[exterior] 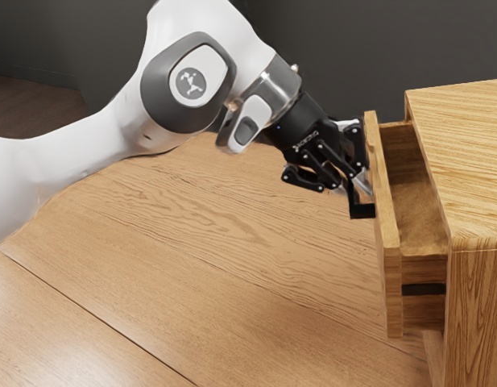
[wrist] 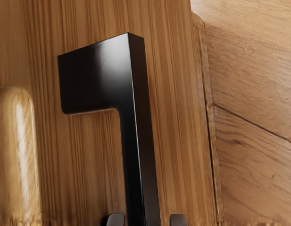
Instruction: Pull the drawer handle with one arm to open the drawer
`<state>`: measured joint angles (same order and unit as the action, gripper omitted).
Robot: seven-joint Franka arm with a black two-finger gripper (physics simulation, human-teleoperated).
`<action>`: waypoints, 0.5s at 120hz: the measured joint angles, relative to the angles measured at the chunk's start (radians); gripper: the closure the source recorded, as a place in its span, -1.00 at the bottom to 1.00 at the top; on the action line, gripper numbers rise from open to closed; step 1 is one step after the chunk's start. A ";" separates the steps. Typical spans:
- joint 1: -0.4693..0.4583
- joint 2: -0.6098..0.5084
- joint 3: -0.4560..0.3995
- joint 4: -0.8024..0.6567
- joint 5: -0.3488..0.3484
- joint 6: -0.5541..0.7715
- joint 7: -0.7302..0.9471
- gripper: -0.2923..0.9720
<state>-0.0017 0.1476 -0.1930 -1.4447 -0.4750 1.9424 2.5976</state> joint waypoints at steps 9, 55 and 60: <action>0.023 -0.034 0.001 -0.033 -0.001 0.001 0.008 0.63; 0.106 -0.183 -0.002 -0.202 -0.013 0.003 0.038 0.66; 0.110 -0.196 0.001 -0.213 -0.013 0.003 0.040 0.66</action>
<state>0.1087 -0.0482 -0.1925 -1.6580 -0.4882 1.9452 2.6374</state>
